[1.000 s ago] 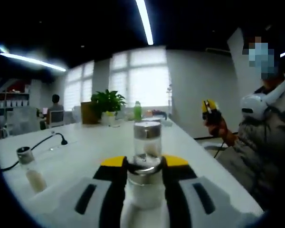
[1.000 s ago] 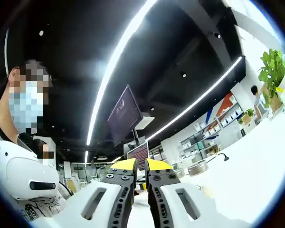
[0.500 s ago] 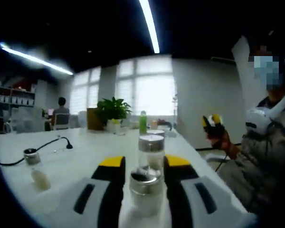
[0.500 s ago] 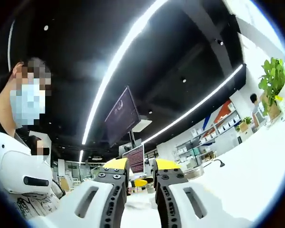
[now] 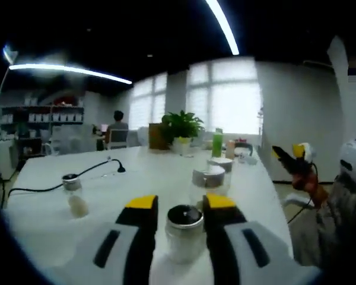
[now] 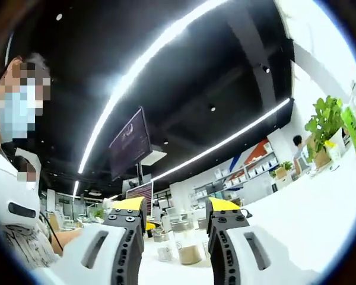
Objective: Rotate the seasoning bottle until the label or dispensing opening points toward the visible target arrow and the bottle remains upright within the marked orientation range
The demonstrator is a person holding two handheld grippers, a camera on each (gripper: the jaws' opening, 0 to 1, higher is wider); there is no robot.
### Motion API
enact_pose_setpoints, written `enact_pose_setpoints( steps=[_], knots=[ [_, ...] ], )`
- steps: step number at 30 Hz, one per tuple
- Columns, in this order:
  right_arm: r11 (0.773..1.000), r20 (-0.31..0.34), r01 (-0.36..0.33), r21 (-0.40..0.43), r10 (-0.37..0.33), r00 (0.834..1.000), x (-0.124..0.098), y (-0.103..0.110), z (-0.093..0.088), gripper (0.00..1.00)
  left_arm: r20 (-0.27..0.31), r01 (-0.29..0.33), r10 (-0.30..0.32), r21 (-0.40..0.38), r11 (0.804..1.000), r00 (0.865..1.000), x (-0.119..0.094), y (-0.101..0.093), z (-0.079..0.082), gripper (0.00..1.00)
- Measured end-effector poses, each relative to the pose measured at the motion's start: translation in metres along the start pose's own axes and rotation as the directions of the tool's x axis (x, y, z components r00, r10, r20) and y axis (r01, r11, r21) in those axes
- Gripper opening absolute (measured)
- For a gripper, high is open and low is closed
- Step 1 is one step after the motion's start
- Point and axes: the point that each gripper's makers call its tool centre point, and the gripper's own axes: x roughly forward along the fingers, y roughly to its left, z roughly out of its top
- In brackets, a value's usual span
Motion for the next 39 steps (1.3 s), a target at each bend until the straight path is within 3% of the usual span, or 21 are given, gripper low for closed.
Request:
enact_pose_setpoints(
  steps=[4,7,10,12,18,22,26,34,39],
  knots=[
    [1.0,0.0,0.021,-0.014,-0.021,1.0,-0.004,-0.006,0.003,0.4,0.034,-0.021,0.021,-0.006,1.0,0.999,-0.005,0.001,0.005,0.34],
    [1.0,0.003,0.015,-0.015,-0.015,1.0,-0.004,-0.006,0.004,0.37,-0.001,-0.107,0.108,0.082,0.991,0.994,-0.013,0.017,0.004,0.37],
    [1.0,0.003,0.008,-0.008,-0.008,1.0,-0.004,-0.004,0.004,0.31,-0.008,-0.098,0.098,0.042,0.994,0.995,-0.018,0.014,0.006,0.38],
    [1.0,0.004,0.008,0.015,-0.008,1.0,-0.004,-0.004,0.003,0.31,-0.038,-0.098,0.099,0.01,0.995,0.994,-0.016,0.011,0.002,0.45],
    [0.991,0.027,-0.015,0.133,0.011,1.0,-0.002,-0.006,0.003,0.31,-0.035,-0.127,0.127,0.016,0.992,0.991,0.003,0.006,-0.002,0.56],
    [0.992,0.032,-0.03,0.123,0.026,0.999,-0.002,-0.007,0.009,0.29,-0.088,-0.109,0.114,0.059,0.992,0.99,0.013,-0.002,-0.017,0.55],
    [0.992,0.039,-0.045,0.121,0.04,0.998,-0.002,-0.008,0.012,0.27,-0.118,-0.121,0.133,0.108,0.987,0.984,0.017,-0.002,-0.022,0.55],
    [0.977,0.038,-0.07,0.199,0.063,0.997,0.002,-0.012,0.009,0.18,-0.095,-0.144,0.152,0.087,0.986,0.984,0.019,0.002,-0.018,0.53],
    [0.972,0.034,-0.085,0.218,0.079,0.996,0.007,-0.013,0.006,0.17,-0.094,-0.158,0.172,0.136,0.978,0.981,0.022,0.001,-0.019,0.4]
  ],
)
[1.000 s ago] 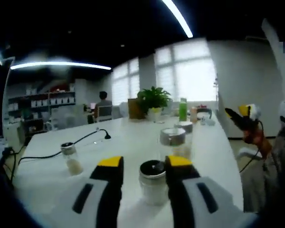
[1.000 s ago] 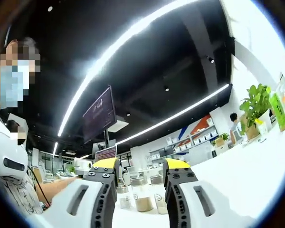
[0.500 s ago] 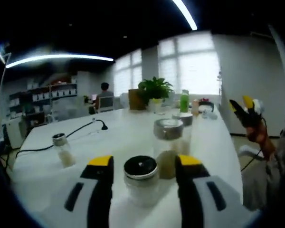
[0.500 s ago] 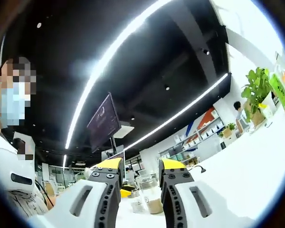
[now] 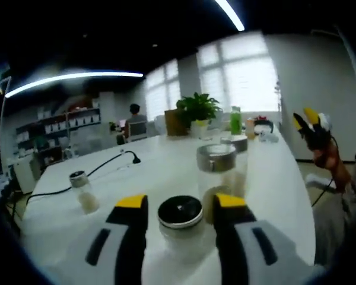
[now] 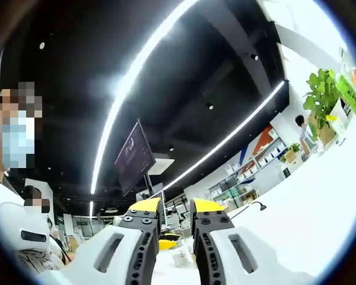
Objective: Rotate the seasoning bottle until the label or dispensing opening points toward the visible target arrow and the bottle remains upright within the marked orientation range
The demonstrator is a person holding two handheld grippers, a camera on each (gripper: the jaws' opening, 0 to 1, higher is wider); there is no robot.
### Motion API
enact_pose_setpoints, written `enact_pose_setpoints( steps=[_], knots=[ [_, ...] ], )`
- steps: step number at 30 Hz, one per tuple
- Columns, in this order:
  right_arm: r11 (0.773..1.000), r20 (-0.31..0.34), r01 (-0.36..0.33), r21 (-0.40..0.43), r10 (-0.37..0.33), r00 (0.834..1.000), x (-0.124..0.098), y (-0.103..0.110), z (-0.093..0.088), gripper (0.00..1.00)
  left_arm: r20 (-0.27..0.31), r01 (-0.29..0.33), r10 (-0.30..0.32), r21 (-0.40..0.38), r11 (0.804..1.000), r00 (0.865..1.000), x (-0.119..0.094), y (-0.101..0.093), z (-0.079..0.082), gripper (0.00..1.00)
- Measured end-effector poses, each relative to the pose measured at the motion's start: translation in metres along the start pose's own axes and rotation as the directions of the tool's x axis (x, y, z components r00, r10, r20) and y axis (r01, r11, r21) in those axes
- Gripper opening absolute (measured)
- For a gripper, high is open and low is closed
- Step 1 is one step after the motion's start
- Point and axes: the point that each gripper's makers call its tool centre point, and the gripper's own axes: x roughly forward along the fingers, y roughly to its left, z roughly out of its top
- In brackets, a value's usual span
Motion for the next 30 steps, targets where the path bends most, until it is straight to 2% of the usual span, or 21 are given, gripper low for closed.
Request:
enact_pose_setpoints(
  steps=[8,11,14,21,30],
  knots=[
    [1.0,0.001,-0.017,0.014,0.017,1.0,0.002,-0.003,0.003,0.15,-0.019,-0.014,0.014,-0.009,1.0,1.0,0.004,0.003,-0.005,0.34],
    [0.999,0.002,-0.027,0.027,0.027,1.0,0.003,-0.003,0.003,0.13,-0.02,0.008,-0.01,-0.065,0.998,1.0,0.005,0.004,-0.007,0.34],
    [0.999,-0.005,-0.035,0.027,0.035,0.999,0.003,-0.003,0.001,0.12,-0.007,0.029,-0.03,-0.083,0.996,1.0,0.006,0.005,-0.008,0.34],
    [0.999,-0.001,-0.032,0.026,0.032,0.999,0.0,-0.006,0.007,0.09,0.008,0.068,-0.068,-0.072,0.995,0.998,0.006,0.001,-0.007,0.34],
    [0.998,-0.002,-0.066,0.025,0.066,0.998,0.004,0.005,0.01,0.09,0.012,0.139,-0.139,-0.048,0.989,0.99,0.005,-0.002,-0.007,0.34]
  ],
)
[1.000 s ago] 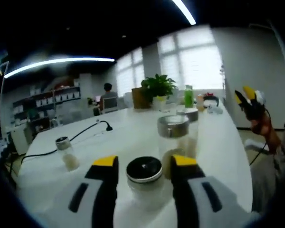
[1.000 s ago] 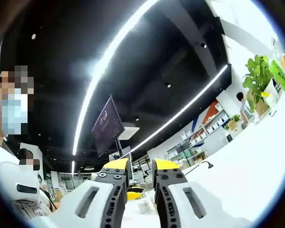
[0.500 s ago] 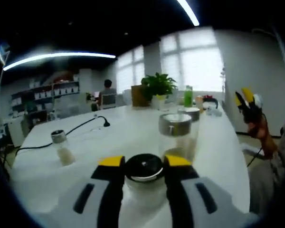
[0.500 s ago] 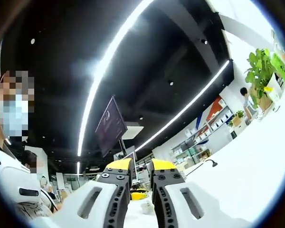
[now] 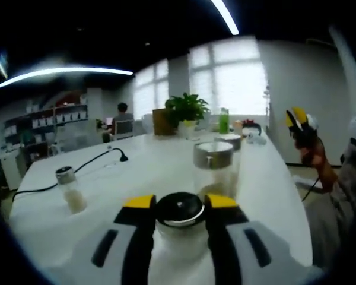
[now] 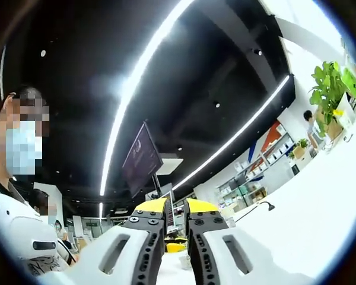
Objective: Rotate the seasoning bottle until the label or dispensing opening points toward the visible target arrow and the bottle remains upright within the marked orientation range
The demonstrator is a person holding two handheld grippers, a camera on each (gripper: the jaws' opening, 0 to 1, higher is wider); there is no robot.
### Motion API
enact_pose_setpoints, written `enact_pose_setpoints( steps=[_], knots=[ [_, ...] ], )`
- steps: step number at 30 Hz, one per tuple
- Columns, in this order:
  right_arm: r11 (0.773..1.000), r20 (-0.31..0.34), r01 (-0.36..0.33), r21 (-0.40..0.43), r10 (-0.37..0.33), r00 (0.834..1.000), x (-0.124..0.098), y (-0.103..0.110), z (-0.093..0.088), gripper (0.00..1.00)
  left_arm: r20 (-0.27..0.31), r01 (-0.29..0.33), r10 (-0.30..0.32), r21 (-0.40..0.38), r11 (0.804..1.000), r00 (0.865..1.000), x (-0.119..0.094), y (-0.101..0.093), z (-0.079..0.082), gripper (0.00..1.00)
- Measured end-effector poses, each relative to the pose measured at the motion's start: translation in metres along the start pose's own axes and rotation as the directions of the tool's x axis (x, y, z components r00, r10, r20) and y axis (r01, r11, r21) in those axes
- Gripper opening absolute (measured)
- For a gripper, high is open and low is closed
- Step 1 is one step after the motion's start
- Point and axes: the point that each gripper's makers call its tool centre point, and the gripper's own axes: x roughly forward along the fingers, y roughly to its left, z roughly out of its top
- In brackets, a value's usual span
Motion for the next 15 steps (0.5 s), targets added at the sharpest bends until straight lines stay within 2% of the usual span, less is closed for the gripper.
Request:
enact_pose_setpoints(
  steps=[6,15],
  knots=[
    [1.0,-0.03,-0.009,0.013,0.009,1.0,0.0033,0.0011,-0.0085,0.08,-0.01,0.053,-0.053,0.031,0.998,0.999,0.0003,-0.0024,-0.0004,0.34],
    [1.0,-0.045,-0.019,0.007,0.02,0.999,0.0052,0.0039,-0.0104,0.07,-0.054,0.134,-0.13,0.084,0.987,0.99,0.0022,-0.0036,-0.0021,0.34]
  ],
)
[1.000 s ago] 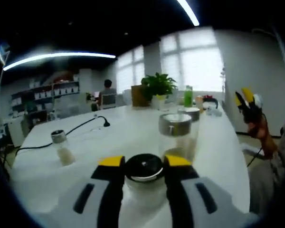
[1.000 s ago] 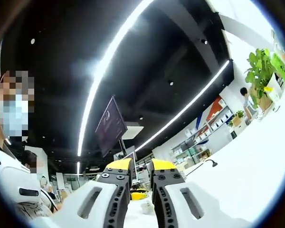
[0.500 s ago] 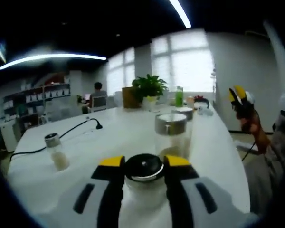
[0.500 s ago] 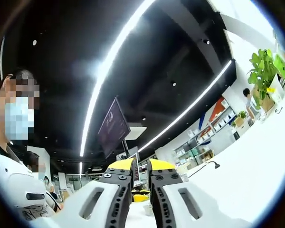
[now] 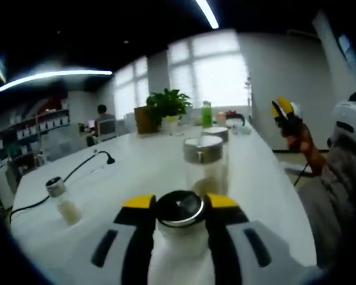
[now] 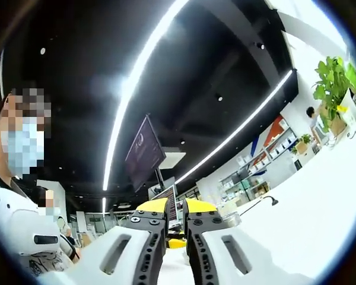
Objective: Rotate the seasoning bottle until the label or dispensing opening points toward the visible target arrow and the bottle remains upright within the marked orientation range
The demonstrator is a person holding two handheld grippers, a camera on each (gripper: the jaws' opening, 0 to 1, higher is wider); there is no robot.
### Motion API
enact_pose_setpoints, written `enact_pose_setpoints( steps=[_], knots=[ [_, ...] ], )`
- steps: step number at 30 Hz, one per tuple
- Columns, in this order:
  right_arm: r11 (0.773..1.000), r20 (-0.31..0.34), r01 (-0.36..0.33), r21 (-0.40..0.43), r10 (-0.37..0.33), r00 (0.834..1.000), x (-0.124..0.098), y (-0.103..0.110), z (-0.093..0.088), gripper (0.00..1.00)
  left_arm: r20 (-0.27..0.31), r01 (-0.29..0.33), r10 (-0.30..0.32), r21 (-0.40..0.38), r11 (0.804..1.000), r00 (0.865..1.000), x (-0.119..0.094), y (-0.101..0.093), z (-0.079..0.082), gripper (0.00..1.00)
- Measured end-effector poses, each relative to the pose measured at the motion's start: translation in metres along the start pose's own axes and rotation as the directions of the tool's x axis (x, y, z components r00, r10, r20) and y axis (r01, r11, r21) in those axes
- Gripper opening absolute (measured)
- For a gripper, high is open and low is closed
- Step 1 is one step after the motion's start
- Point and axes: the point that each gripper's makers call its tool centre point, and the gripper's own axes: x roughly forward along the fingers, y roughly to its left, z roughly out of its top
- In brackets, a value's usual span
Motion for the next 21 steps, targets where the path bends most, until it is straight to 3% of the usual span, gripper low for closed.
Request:
enact_pose_setpoints(
  steps=[4,6,7,12,21],
  knots=[
    [1.0,-0.005,-0.01,0.009,0.01,1.0,0.001,0.002,-0.002,0.07,-0.002,0.062,-0.062,0.031,0.998,0.998,0.002,-0.001,0.0,0.34],
    [1.0,-0.008,-0.016,0.007,0.016,1.0,0.001,0.004,-0.002,0.07,0.011,0.116,-0.117,0.087,0.989,0.993,0.002,-0.003,0.0,0.35],
    [1.0,-0.008,-0.02,0.003,0.02,1.0,0.001,0.006,-0.002,0.07,0.027,0.132,-0.134,0.061,0.989,0.991,0.002,-0.004,0.0,0.35],
    [0.999,-0.006,-0.031,-0.009,0.031,0.999,0.002,0.011,0.0,0.07,0.053,0.201,-0.205,0.076,0.977,0.977,0.003,-0.002,0.0,0.34],
    [0.999,-0.012,-0.053,0.003,0.053,0.999,0.005,0.018,-0.004,0.07,0.078,0.256,-0.263,0.081,0.963,0.962,0.006,-0.008,0.002,0.35]
  ],
)
